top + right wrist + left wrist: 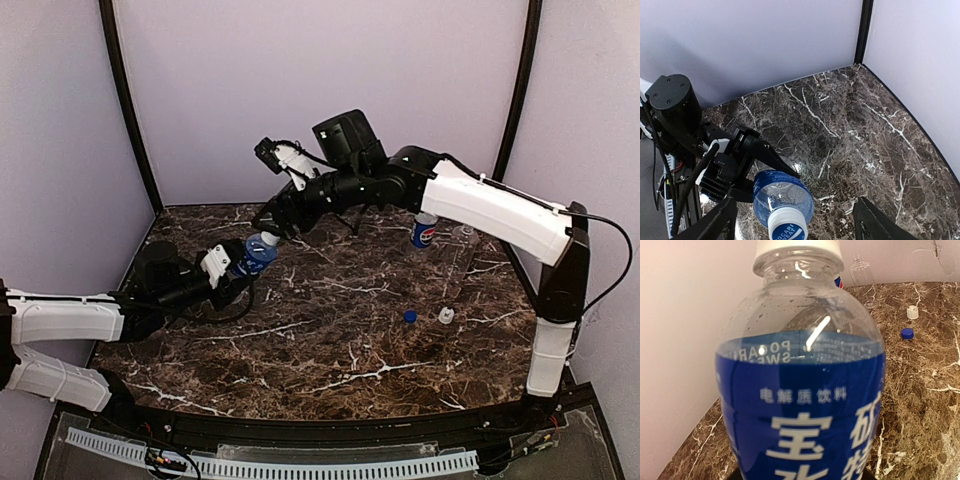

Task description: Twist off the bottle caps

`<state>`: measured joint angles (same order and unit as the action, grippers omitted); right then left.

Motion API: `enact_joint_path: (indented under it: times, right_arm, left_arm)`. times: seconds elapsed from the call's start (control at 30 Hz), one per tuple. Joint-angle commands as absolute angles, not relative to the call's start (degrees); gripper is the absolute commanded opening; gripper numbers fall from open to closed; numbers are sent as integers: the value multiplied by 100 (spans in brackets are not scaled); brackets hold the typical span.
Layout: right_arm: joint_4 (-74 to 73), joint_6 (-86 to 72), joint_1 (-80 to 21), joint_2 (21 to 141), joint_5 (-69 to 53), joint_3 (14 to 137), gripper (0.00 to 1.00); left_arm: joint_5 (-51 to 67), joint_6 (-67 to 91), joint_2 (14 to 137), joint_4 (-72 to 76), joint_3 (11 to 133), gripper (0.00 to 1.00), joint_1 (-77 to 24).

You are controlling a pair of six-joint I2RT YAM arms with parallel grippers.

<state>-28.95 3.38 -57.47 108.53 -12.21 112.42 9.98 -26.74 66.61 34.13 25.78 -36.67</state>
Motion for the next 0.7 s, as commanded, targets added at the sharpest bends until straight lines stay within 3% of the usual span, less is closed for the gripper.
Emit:
enact_joint_path:
  times: [0.0, 0.1, 0.27, 0.4, 0.67]
  right_arm:
    - [-3558, -853, -5782, 11093, -1297, 11595, 72]
    - [-3699, -830, -5770, 11139, -1177, 11600, 61]
    - [-3767, -821, -5774, 11204, -1331, 11558, 54]
    - [-3781, -764, -5766, 11288, -1376, 11613, 40]
    - [-3956, -541, -5746, 11409, -1480, 11694, 21]
  left_arm:
    - [876, -2744, 6681, 3568, 2628, 36, -3717]
    - [878, -2738, 6682, 3556, 2613, 36, -3717]
    - [890, -2763, 6709, 3536, 2624, 36, -3713]
    - [1036, -2793, 6729, 3547, 2620, 36, -3726]
    - [1103, -2848, 6725, 3554, 2614, 36, -3756]
